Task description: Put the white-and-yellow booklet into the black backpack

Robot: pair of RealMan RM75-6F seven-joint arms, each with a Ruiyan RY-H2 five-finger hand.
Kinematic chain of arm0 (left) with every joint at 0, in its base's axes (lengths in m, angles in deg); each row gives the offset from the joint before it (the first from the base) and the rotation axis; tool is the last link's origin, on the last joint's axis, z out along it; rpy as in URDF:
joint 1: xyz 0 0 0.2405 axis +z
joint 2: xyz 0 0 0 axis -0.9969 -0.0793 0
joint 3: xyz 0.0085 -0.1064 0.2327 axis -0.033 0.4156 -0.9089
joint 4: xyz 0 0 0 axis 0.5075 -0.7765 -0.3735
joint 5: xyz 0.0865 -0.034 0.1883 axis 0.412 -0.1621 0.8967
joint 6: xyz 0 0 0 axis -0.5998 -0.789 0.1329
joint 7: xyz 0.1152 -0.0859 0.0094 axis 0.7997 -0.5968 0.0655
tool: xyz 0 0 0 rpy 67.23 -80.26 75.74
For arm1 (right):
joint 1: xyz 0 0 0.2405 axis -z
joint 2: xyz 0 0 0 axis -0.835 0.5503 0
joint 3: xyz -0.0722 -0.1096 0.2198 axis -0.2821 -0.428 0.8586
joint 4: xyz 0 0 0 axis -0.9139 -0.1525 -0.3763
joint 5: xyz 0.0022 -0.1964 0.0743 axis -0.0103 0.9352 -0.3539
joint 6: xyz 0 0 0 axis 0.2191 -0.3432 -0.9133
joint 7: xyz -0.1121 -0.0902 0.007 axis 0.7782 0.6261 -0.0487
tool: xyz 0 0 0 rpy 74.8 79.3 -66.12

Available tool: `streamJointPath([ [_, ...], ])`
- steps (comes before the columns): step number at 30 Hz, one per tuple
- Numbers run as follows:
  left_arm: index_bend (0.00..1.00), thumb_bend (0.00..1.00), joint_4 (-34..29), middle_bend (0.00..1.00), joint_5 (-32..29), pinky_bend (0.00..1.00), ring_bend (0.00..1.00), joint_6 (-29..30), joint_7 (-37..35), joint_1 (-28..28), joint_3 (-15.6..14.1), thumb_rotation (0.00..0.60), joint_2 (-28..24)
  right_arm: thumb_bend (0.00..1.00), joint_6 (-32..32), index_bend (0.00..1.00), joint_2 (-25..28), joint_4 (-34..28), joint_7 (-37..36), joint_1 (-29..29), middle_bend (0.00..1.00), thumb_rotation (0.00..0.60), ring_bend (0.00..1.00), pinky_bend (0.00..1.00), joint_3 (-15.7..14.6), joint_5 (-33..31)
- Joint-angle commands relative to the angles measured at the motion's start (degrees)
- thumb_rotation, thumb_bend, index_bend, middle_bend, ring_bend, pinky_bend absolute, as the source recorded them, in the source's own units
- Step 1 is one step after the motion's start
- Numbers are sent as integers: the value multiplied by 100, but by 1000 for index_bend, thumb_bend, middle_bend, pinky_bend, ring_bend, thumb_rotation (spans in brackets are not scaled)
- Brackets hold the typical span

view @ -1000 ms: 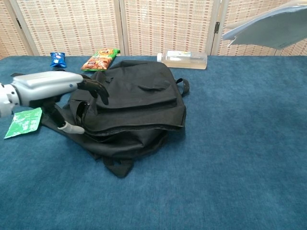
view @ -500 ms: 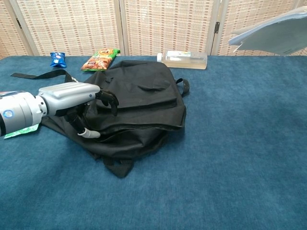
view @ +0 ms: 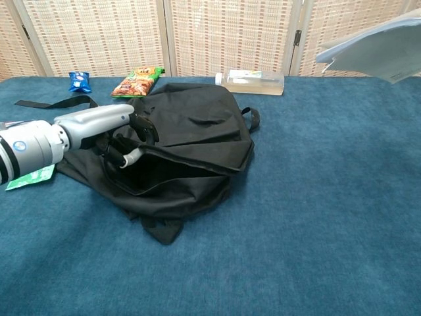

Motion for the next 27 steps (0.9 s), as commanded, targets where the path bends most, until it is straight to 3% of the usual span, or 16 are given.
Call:
streamJointPath([
  [1, 592, 652, -64, 341, -318, 147, 334, 6, -249, -7, 241, 600, 28, 539, 79, 649, 48, -141, -81, 15, 444, 600, 561, 537, -49, 124],
  [12, 617, 685, -407, 366, -2022, 169, 355, -271, -693, -347, 1327, 600, -222, 539, 476, 663, 191, -1231, -481, -24, 452, 600, 571, 551, -370, 984],
  [19, 635, 703, -975, 388, -2455, 174, 376, -163, -787, -485, 1641, 600, -414, 539, 678, 666, 235, -1681, -434, -50, 455, 600, 575, 556, -491, 1494],
  [27, 639, 713, -1696, 391, -2439, 179, 377, 134, -631, -745, 1746, 600, -440, 539, 830, 670, 380, -1938, -484, 64, 456, 600, 574, 556, -593, 1727],
])
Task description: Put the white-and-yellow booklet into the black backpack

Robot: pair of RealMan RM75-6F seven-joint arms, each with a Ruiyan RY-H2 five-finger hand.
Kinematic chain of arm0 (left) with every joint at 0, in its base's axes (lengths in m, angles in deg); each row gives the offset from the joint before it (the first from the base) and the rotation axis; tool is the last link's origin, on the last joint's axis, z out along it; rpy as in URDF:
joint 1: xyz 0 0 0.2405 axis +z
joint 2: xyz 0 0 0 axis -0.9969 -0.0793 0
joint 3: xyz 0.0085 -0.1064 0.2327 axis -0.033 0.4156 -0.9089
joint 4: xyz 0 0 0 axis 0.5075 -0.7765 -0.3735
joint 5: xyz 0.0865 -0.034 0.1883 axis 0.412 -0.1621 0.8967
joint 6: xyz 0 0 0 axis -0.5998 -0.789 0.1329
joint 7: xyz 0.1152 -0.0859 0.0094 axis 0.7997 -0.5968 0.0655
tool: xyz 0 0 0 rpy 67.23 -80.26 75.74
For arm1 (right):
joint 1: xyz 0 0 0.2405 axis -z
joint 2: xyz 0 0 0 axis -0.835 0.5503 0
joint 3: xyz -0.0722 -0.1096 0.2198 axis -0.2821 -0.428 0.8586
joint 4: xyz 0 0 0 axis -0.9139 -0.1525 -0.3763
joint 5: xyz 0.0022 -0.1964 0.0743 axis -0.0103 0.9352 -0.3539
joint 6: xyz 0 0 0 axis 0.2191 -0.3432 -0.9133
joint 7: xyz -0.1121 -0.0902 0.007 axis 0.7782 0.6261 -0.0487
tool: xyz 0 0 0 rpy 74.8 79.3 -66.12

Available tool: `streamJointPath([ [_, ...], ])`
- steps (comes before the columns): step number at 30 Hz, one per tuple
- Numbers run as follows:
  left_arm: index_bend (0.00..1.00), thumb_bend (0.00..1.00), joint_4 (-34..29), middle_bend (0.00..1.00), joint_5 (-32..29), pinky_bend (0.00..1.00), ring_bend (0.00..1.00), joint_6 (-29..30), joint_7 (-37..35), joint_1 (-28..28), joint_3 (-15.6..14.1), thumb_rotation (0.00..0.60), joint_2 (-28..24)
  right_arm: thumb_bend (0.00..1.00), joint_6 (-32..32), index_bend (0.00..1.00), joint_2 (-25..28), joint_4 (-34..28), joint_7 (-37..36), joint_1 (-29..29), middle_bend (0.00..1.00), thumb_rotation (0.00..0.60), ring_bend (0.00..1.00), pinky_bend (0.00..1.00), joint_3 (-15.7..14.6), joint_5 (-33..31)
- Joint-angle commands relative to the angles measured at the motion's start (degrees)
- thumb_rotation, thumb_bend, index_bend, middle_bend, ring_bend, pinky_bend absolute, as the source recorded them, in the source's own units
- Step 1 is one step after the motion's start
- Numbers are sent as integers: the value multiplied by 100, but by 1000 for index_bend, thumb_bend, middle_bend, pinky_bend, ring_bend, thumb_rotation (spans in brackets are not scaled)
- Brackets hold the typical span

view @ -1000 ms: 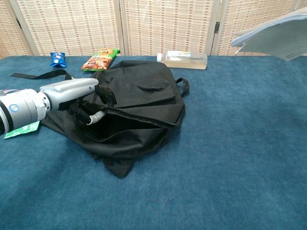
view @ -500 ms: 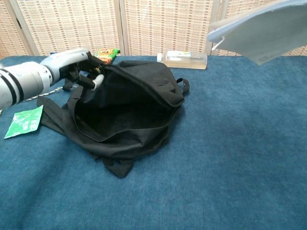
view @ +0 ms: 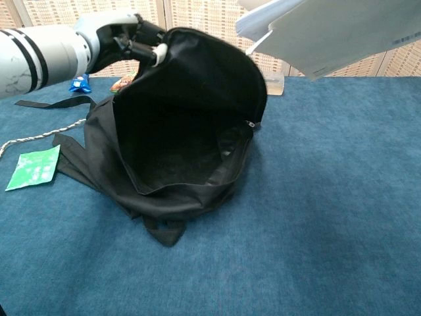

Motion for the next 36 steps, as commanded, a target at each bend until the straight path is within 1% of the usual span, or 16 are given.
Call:
streamJointPath([
  [1, 639, 713, -220, 391, -40, 180, 376, 135, 108, -166, 63, 600, 21, 539, 58, 671, 50, -63, -22, 56, 456, 600, 574, 556, -59, 87],
  [8, 635, 714, -336, 392, -283, 180, 377, 360, 211, -419, 176, 600, 113, 539, 142, 670, 159, -188, -225, 159, 457, 600, 579, 560, -147, 178],
  [11, 631, 714, -237, 392, -346, 180, 376, 359, 293, -458, 85, 600, 97, 539, 77, 670, 148, -211, -284, 161, 459, 600, 579, 561, -201, 215],
  [13, 630, 714, -131, 392, -361, 177, 373, 363, 374, -461, -33, 600, 78, 539, -35, 671, 94, -220, -325, 131, 461, 600, 579, 563, -264, 266],
  [16, 628, 713, 37, 392, -373, 170, 367, 379, 386, -424, -158, 600, 65, 539, -231, 672, -63, -222, -322, 25, 462, 600, 577, 566, -323, 397],
  [22, 627, 713, 243, 392, -452, 170, 365, 387, 219, -305, -204, 600, -32, 539, -771, 673, -525, -166, -261, -292, 462, 600, 575, 566, -359, 547],
  [28, 627, 714, 320, 392, -669, 170, 364, 295, -35, -231, -102, 600, -135, 539, -1200, 674, -1106, 107, -316, -644, 464, 600, 578, 566, -212, 465],
  [32, 627, 714, 316, 392, -709, 170, 364, 257, -110, -201, -95, 600, -204, 539, -1434, 677, -1480, 489, -331, -924, 471, 600, 595, 566, -85, 442],
  [36, 627, 714, 276, 392, -722, 170, 364, 222, -181, -172, -101, 600, -265, 539, -1621, 679, -1917, 1086, -398, -1244, 480, 600, 600, 566, 87, 363],
])
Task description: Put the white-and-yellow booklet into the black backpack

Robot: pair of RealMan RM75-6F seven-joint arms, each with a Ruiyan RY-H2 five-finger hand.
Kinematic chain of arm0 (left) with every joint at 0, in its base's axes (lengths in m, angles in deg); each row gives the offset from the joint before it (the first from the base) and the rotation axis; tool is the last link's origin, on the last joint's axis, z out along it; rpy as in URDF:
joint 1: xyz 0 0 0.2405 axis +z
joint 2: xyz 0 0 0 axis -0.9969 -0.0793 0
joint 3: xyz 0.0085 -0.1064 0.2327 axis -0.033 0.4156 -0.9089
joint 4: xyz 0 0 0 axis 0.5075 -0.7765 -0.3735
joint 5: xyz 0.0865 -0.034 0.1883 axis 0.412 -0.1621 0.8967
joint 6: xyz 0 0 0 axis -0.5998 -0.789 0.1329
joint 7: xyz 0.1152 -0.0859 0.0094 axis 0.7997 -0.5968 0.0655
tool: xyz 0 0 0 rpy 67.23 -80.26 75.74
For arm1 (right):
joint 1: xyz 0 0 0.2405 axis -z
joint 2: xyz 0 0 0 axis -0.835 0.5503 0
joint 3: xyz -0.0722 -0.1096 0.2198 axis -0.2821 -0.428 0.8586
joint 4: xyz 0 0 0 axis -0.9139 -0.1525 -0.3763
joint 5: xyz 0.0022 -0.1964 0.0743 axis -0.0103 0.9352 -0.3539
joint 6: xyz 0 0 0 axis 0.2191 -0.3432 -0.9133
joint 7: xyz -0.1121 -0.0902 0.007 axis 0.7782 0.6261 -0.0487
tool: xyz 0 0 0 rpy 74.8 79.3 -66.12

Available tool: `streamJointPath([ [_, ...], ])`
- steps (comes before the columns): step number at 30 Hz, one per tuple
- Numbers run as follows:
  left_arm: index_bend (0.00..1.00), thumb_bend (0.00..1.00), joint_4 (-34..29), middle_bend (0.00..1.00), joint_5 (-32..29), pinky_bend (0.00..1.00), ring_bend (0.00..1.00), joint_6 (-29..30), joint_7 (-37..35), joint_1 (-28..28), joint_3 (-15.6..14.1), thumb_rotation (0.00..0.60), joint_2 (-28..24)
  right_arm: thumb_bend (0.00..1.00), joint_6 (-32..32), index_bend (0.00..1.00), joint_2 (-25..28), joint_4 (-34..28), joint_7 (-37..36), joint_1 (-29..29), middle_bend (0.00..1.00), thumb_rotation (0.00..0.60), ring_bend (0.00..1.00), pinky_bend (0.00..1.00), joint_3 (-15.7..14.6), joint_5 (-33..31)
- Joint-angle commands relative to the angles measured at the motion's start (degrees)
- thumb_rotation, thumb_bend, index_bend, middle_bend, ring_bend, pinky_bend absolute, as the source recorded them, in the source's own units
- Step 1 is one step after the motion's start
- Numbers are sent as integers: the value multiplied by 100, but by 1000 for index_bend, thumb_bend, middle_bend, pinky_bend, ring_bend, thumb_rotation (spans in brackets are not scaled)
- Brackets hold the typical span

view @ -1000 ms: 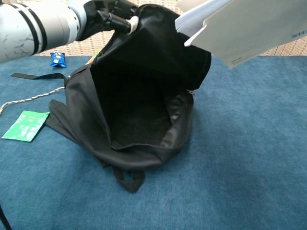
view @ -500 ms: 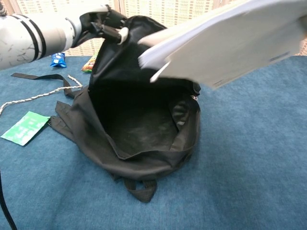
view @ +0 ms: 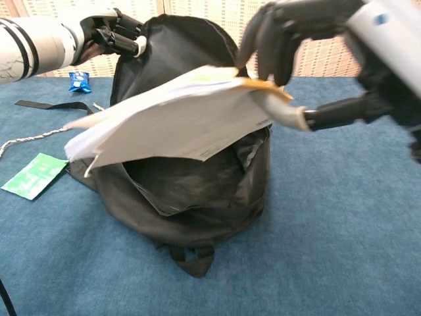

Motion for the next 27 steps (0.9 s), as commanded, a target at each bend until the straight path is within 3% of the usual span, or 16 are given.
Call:
streamJointPath([
  [1, 627, 714, -28, 392, -14, 170, 363, -31, -43, 16, -1, 600, -39, 539, -231, 679, -435, 582, -128, -340, 482, 600, 602, 566, 168, -96],
  [12, 627, 714, -149, 392, -57, 160, 356, -218, -227, 35, -9, 600, -185, 539, -555, 694, -1668, 3041, -453, -1251, 490, 600, 607, 566, 445, -401],
  [19, 627, 714, -221, 392, -59, 150, 352, -299, -325, 38, -16, 600, -281, 540, -586, 696, -2135, 4331, -219, -1790, 495, 600, 603, 556, 552, -591],
  [27, 626, 715, -300, 392, -32, 152, 352, -392, -579, 112, 28, 600, -426, 539, -954, 713, -2360, 5297, 193, -1883, 501, 600, 609, 551, 69, -611],
])
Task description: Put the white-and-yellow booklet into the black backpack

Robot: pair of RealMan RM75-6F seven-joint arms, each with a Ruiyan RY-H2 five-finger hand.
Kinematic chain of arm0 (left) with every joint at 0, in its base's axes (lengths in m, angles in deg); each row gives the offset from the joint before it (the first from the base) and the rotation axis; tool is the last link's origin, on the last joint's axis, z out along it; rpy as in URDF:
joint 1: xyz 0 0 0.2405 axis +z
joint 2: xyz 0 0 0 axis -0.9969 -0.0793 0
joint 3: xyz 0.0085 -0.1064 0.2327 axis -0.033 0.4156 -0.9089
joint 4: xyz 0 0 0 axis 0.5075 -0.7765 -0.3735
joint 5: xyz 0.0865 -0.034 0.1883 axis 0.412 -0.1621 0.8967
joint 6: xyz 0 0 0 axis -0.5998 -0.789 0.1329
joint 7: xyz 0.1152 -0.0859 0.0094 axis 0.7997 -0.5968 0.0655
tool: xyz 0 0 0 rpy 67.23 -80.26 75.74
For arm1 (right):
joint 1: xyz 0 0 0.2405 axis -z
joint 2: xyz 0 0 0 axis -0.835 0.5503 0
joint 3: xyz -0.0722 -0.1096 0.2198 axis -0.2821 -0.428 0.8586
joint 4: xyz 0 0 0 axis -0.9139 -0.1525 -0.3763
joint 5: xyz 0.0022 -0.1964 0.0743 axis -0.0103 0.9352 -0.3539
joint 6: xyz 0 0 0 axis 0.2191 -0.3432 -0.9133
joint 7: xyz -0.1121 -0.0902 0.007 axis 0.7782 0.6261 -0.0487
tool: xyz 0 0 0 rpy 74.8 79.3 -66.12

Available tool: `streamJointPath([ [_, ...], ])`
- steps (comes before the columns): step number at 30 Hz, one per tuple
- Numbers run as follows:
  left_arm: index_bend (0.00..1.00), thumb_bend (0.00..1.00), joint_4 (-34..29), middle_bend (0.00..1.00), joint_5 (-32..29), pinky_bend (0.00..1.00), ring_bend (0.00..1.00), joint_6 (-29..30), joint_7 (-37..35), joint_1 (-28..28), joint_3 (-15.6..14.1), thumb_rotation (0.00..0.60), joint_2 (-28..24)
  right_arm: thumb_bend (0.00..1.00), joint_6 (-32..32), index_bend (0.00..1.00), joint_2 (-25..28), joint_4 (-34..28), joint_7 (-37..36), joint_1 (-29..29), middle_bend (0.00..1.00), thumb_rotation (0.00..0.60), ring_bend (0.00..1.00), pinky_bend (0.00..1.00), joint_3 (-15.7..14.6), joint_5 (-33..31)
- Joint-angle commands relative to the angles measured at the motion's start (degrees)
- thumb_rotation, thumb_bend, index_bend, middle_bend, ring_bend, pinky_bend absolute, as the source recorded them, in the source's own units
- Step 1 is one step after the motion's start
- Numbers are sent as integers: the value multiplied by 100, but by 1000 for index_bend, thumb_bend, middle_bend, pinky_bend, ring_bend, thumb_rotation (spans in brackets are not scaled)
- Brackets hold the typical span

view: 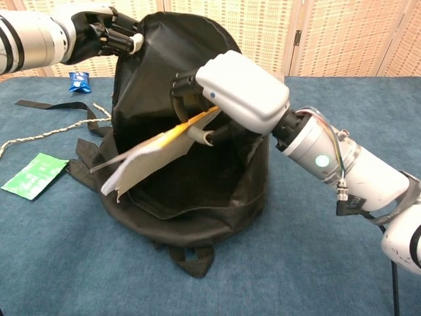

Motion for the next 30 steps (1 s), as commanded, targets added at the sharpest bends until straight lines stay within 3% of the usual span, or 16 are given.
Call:
streamJointPath([
  [1, 626, 715, -34, 392, 25, 152, 352, -38, -97, 38, 17, 600, -54, 540, -256, 713, -181, 360, 216, 21, 501, 600, 611, 548, -245, -77],
  [15, 626, 715, -158, 391, 264, 152, 351, -112, -425, 159, -5, 600, -234, 539, -812, 713, -379, 772, 819, 198, 502, 600, 621, 540, -487, -559],
  [27, 625, 714, -314, 392, 322, 152, 344, -125, -428, 148, -96, 600, -340, 539, -1470, 711, -604, 616, 1688, -143, 486, 600, 582, 511, -291, -1070],
  [30, 623, 714, -325, 392, 311, 151, 339, -134, -391, 136, -142, 600, -362, 540, -1509, 665, -562, 482, 1739, -169, 457, 600, 557, 491, -243, -1178],
])
